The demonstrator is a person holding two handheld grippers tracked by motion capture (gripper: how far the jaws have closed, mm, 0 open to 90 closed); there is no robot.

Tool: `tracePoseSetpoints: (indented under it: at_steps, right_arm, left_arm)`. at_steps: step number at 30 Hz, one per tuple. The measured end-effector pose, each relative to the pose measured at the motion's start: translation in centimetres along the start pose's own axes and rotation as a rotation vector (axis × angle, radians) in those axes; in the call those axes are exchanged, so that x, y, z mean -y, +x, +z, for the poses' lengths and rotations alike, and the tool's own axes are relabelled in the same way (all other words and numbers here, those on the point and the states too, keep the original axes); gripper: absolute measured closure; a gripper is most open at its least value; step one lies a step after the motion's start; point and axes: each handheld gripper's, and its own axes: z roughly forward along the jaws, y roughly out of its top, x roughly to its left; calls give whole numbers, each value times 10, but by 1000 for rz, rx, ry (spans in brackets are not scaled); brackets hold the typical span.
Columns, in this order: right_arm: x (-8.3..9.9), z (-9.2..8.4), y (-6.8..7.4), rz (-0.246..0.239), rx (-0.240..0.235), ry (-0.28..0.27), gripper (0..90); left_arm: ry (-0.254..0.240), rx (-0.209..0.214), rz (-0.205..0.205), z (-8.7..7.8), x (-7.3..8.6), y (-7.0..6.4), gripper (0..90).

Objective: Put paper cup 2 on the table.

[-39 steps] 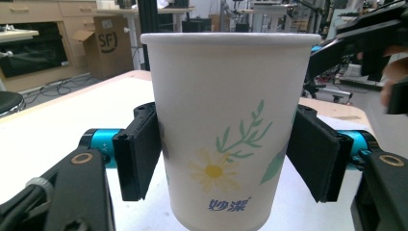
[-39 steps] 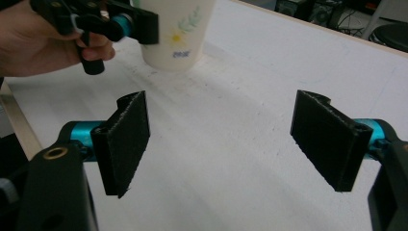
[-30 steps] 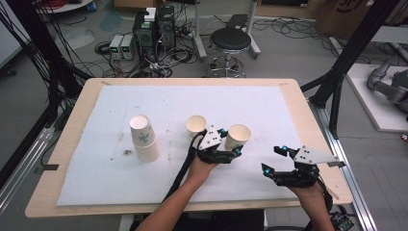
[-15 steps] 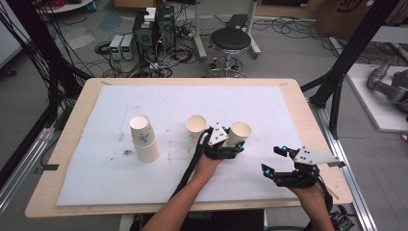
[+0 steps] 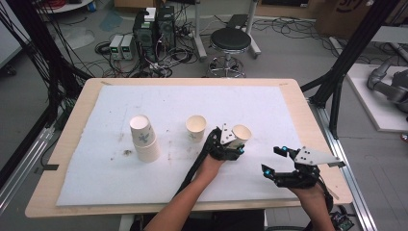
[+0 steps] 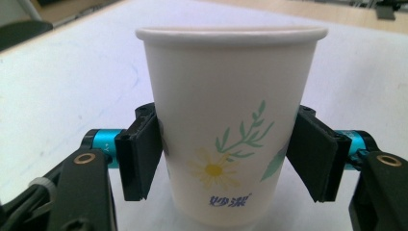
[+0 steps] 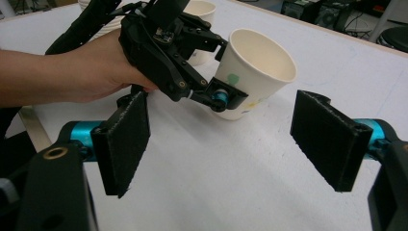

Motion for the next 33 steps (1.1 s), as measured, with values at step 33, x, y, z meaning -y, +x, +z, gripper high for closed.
tracePoseSetpoints:
  at_steps: [33]
  right_arm:
    - [-2,9,7,-9,-20,17,220]
  left_arm:
    - [-121,136,-84,-98,22,12,197]
